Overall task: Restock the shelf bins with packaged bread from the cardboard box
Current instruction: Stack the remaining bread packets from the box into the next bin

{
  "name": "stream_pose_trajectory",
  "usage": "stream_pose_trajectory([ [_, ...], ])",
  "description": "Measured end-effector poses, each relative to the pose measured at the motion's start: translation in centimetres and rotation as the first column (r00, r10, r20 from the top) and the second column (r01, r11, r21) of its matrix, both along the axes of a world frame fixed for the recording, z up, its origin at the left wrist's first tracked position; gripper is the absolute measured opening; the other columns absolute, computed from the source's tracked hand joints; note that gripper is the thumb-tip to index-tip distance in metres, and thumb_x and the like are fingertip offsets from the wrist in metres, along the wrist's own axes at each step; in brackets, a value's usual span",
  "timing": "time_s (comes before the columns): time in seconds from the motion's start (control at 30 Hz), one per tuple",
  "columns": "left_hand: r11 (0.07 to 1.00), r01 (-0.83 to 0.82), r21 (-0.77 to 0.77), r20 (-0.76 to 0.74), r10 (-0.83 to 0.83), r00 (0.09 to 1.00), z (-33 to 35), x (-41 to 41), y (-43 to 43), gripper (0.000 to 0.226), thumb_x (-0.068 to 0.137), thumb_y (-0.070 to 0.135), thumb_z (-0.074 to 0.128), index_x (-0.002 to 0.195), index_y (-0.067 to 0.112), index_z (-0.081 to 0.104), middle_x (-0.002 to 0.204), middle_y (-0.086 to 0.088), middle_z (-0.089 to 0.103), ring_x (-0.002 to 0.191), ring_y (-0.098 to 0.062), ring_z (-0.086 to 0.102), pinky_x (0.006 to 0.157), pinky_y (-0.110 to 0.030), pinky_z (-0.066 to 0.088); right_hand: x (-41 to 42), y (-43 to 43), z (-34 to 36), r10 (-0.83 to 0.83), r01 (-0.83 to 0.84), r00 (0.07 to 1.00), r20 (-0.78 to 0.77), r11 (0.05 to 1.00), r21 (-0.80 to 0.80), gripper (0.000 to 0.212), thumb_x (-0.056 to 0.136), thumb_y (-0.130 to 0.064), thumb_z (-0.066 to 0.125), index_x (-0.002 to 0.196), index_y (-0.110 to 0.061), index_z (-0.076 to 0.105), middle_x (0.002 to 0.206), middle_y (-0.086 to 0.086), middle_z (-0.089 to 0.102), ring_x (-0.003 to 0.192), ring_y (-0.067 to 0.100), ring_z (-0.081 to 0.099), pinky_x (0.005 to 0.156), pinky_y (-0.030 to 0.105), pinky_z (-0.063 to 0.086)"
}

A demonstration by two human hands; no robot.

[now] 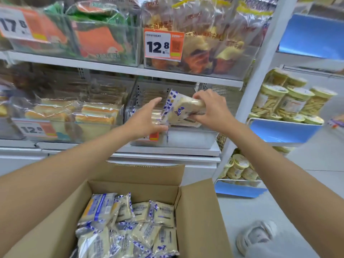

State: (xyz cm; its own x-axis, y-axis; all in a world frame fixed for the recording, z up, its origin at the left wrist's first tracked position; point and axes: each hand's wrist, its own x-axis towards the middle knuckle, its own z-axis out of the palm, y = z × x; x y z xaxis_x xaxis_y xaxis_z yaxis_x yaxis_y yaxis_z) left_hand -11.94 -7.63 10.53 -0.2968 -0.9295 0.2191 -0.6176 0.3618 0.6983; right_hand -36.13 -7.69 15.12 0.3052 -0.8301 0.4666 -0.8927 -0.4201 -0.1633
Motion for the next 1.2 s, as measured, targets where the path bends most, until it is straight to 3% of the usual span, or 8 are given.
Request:
stream_pose_trajectory([
  [0.3,0.989,0.046,-0.143,0.683,0.065,0.728,-4.2,1.7,-7.7,0.063,0.099,0.057,0.012,0.154,0.024,0.018,0.16,-0.003,0.025,0.147,-0.02,0.02,0.119,-0.05,0.016,-2.5,-10.0,-4.2,-0.18,0.257,0.951,-0.251,0.911,0.322,0.065,0.075,-0.049,0.075,0.128,-0.022,0.05,0.117,0.006,0.056,0.114,0.029,0.052,0.097,0.044,0.042],
  [0.47,0.962,0.071,-0.264,0.69,0.136,0.711,-5.8,1.9,-7.9,0.077,0.088,0.059,-0.009,0.152,0.027,0.021,0.158,0.0,0.029,0.146,-0.018,0.025,0.118,-0.046,0.02,-0.8,-13.0,-8.6,-0.144,0.347,0.837,-0.528,0.885,0.31,0.102,0.072,-0.058,0.074,0.15,-0.025,0.016,0.15,0.008,0.034,0.135,0.03,0.036,0.113,0.05,0.025],
  [0.6,0.948,0.056,-0.315,0.672,0.181,0.719,-6.2,1.6,-7.8,0.075,0.091,0.057,-0.007,0.152,0.029,0.024,0.157,0.001,0.033,0.146,-0.018,0.027,0.117,-0.043,0.021,0.4,-14.2,-9.4,-0.121,0.233,0.906,-0.407,0.943,0.238,0.09,0.075,-0.052,0.071,0.148,-0.027,0.024,0.147,0.008,0.034,0.139,0.028,0.029,0.115,0.061,0.013],
  [0.7,0.943,0.048,-0.329,0.65,0.189,0.736,-6.3,1.7,-7.7,0.072,0.093,0.057,-0.003,0.152,0.028,0.028,0.156,0.0,0.035,0.145,-0.018,0.029,0.117,-0.044,0.022,1.1,-14.1,-9.7,-0.175,0.258,0.857,-0.485,0.96,0.108,0.093,0.076,-0.056,0.068,0.152,-0.033,0.019,0.161,0.01,0.006,0.149,0.03,0.003,0.112,0.069,-0.004],
  [0.77,0.943,0.048,-0.331,0.645,0.189,0.741,-6.3,1.7,-7.6,0.074,0.093,0.056,-0.003,0.151,0.027,0.032,0.154,0.0,0.038,0.144,-0.018,0.032,0.117,-0.045,0.024,0.5,-13.8,-9.5,-0.279,0.376,0.817,-0.504,0.921,0.1,0.106,0.072,-0.066,0.068,0.154,-0.035,0.008,0.163,0.01,-0.008,0.149,0.038,-0.004,0.111,0.069,0.005],
  [0.9,0.936,0.035,-0.352,0.635,0.211,0.743,-6.6,1.7,-7.7,0.071,0.094,0.054,0.0,0.149,0.027,0.035,0.152,0.001,0.042,0.142,-0.017,0.035,0.116,-0.045,0.027,0.6,-13.7,-9.5,-0.276,0.378,0.909,-0.311,0.861,0.34,0.111,0.07,-0.049,0.081,0.153,-0.025,0.011,0.159,0.016,0.004,0.143,0.049,0.009,0.109,0.054,0.037],
  [1.07,0.927,0.033,-0.373,0.627,0.225,0.746,-6.6,1.9,-7.6,0.065,0.098,0.052,0.009,0.145,0.024,0.043,0.147,-0.002,0.049,0.138,-0.02,0.042,0.113,-0.047,0.033,1.2,-13.9,-9.4,-0.196,0.291,0.946,-0.257,0.864,0.412,0.122,0.066,-0.065,0.074,0.154,-0.033,-0.004,0.161,0.003,-0.016,0.148,0.037,-0.01,0.116,0.057,0.011],
  [1.2,0.921,0.041,-0.387,0.624,0.229,0.747,-6.6,1.8,-7.6,0.064,0.098,0.05,0.011,0.142,0.022,0.048,0.143,-0.004,0.053,0.135,-0.022,0.046,0.11,-0.048,0.036,1.6,-14.4,-10.4,-0.112,0.256,0.88,-0.461,0.931,0.261,0.111,0.074,-0.065,0.068,0.151,-0.043,-0.008,0.163,0.004,-0.004,0.15,0.03,-0.001,0.113,0.068,-0.001],
])
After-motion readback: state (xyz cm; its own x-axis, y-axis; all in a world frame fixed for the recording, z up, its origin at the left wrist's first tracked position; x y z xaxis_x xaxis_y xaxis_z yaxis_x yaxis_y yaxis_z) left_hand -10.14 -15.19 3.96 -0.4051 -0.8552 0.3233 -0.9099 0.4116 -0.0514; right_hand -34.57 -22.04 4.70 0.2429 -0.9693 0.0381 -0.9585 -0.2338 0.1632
